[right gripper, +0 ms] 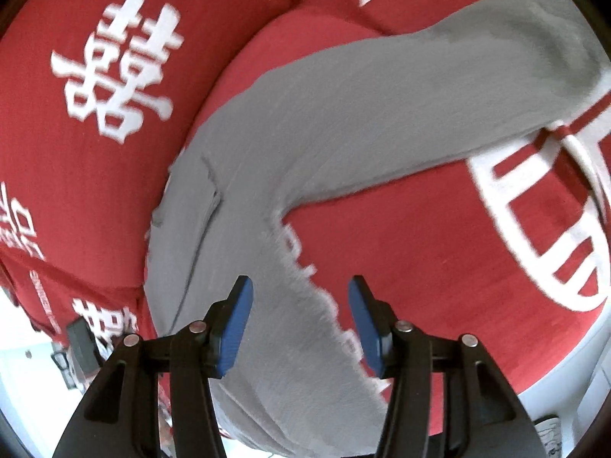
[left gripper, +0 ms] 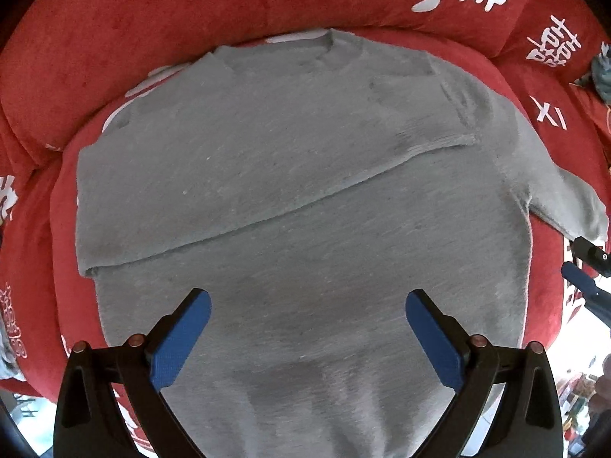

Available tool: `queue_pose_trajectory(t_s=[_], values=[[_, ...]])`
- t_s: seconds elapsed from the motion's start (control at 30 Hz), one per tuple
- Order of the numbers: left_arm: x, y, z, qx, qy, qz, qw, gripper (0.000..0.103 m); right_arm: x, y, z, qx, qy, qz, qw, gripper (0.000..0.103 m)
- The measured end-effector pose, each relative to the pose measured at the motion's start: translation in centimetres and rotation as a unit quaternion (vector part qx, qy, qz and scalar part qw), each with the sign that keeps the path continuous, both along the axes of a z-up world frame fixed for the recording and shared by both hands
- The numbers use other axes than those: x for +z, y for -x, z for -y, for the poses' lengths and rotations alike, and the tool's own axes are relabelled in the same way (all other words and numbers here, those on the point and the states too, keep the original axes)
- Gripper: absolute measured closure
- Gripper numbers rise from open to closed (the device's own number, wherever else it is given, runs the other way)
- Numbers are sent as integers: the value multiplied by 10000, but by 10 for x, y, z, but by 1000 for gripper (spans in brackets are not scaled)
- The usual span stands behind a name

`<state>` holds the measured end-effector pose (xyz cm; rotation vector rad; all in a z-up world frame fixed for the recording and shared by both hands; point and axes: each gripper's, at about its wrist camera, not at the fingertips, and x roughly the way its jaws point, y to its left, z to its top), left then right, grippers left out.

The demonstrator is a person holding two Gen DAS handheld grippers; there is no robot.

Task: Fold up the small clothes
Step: 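Move the right gripper to the other sleeve's cuff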

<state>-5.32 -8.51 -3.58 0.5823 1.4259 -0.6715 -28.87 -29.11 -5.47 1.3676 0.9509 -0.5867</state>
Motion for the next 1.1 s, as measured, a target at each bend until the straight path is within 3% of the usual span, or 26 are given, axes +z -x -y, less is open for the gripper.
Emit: queue_pose_trajectory(t_s=[0.53,0.67,0.83,1.1], values=[[-2,20,46,-147,132,-15,9998,1,-20,57,30,-1120,-217,244,9932,47],[-9,25,58,-212,154,-86,9996,1,-24,66,32,-1190,-195,307,9922,35],[-10,31,70,-274,226,-77,9993,1,-31,77,36,-1353,-323,352,9897,35],[-6,37,89,-306,329,-63,9990,1,-38,114,53,-2317,-128,521,9713,35]])
